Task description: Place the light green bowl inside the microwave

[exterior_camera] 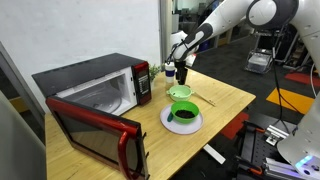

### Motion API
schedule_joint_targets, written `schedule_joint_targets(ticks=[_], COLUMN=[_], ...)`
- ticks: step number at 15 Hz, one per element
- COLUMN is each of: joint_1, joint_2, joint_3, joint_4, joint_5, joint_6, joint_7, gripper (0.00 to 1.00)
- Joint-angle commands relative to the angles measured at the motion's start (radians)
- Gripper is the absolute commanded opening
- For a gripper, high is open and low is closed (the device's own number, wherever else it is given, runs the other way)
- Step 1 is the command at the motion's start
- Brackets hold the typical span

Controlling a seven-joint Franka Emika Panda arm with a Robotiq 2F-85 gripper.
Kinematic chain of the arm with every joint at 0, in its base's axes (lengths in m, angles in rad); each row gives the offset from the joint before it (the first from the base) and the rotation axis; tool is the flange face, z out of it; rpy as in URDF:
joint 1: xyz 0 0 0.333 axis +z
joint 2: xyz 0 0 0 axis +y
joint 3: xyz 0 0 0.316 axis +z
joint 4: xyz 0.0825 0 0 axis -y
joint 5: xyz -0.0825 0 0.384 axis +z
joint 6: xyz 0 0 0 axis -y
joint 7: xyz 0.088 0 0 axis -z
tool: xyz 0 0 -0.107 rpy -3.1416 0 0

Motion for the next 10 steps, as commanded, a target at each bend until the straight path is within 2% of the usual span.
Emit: schedule_joint_targets(ticks=[1,10], joint_1=[-0.004,0.026], joint_2=[-0.011,-0.034], joint_3=[-0.004,-0.005], joint_4=[-0.006,-0.045], joint_5=[-0.027,-0.066], joint_6=[0.033,0.078], joint_7=[0.014,0.023], gripper=[1.0,1.0])
